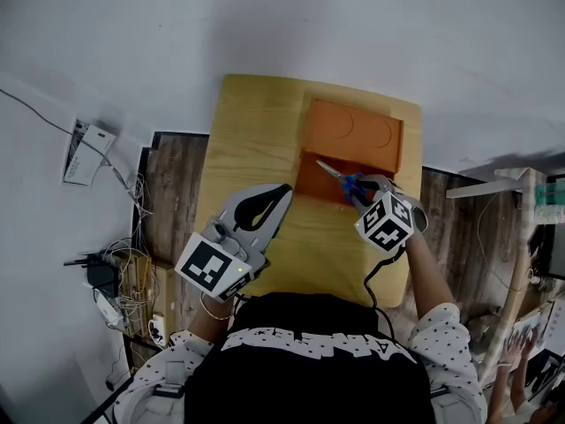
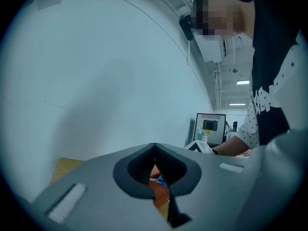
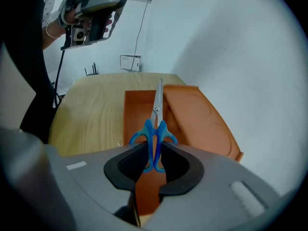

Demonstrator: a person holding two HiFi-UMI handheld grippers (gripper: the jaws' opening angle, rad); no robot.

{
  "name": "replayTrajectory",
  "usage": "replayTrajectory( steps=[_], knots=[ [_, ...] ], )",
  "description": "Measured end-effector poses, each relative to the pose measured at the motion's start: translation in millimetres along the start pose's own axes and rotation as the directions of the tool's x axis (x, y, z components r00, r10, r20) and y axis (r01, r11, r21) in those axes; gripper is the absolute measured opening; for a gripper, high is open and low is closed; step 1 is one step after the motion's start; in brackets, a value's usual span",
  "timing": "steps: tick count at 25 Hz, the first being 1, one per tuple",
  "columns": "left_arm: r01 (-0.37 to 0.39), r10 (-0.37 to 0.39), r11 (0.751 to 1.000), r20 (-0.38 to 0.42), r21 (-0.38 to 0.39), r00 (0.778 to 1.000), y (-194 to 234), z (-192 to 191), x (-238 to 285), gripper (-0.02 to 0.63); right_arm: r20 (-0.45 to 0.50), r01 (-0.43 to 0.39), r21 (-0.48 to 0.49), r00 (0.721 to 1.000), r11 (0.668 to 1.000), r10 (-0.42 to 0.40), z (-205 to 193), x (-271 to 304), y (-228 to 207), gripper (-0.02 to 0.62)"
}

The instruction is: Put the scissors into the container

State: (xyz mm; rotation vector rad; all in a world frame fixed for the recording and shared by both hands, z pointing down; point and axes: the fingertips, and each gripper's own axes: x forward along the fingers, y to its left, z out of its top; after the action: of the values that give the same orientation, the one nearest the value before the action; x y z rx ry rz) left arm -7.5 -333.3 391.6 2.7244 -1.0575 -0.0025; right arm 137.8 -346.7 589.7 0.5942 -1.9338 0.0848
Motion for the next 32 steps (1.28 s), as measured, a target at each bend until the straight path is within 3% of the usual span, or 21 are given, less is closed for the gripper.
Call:
replayTrajectory(
  steps=[15, 32],
  knots=[
    [-0.004, 0.005, 1.000, -0.020, 0.003, 1.000, 3.0, -4.4, -3.9, 0.000, -0.114, 0.008, -0.085, 0.993, 0.996, -0.018, -8.1, 30.4, -3.2, 0.100],
    [-0.012, 0.012, 1.000, -0.014, -0.007, 1.000, 7.5, -4.2, -6.1, 0.002, -0.146, -0.037, -0.081, 0.989, 0.996, 0.025, -14.7, 43.9, -2.2, 0.104]
  ],
)
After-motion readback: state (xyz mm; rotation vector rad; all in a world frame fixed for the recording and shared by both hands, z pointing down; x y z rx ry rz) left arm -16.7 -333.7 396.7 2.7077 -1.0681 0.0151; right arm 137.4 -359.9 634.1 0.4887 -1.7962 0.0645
